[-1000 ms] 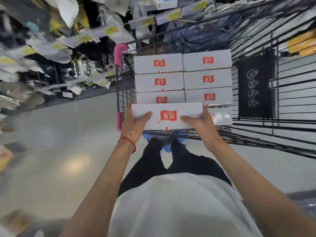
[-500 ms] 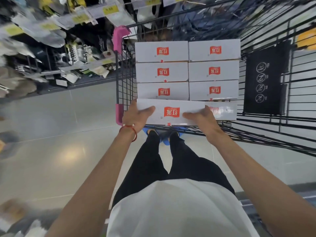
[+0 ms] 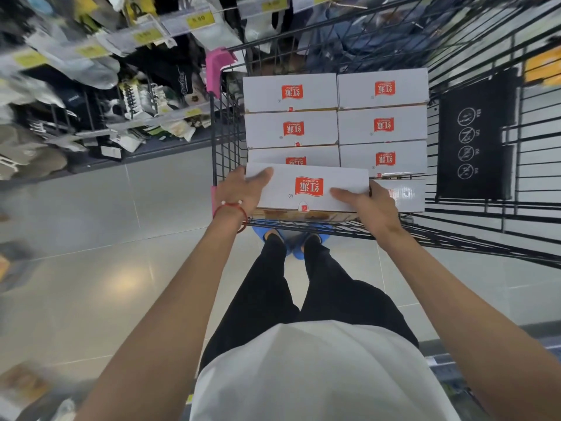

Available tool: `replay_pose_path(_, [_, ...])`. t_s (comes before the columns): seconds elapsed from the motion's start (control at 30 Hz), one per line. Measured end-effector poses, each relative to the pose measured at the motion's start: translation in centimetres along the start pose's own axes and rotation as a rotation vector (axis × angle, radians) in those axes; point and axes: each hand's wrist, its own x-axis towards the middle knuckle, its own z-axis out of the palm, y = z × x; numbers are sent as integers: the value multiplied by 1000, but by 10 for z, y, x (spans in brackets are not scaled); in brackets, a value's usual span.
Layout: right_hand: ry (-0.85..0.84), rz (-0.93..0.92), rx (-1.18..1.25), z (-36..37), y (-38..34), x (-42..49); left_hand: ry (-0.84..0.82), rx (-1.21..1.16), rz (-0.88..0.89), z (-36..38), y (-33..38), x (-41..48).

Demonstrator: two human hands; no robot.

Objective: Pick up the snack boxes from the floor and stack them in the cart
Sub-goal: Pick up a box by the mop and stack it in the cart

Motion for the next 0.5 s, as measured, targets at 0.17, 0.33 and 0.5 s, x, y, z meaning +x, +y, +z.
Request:
replay_pose_path(0.17, [31,-25,-74,-3,-2,-4,51,138,11,-5,-1,10])
replay_pose_path(0.33, [32,-18,-131,9,-6,-2,68,106,-29,0,-6,16])
replay_pose_path(0.5, [-28,26,-97,16,-10,-4,80,81,-19,8,-20,15])
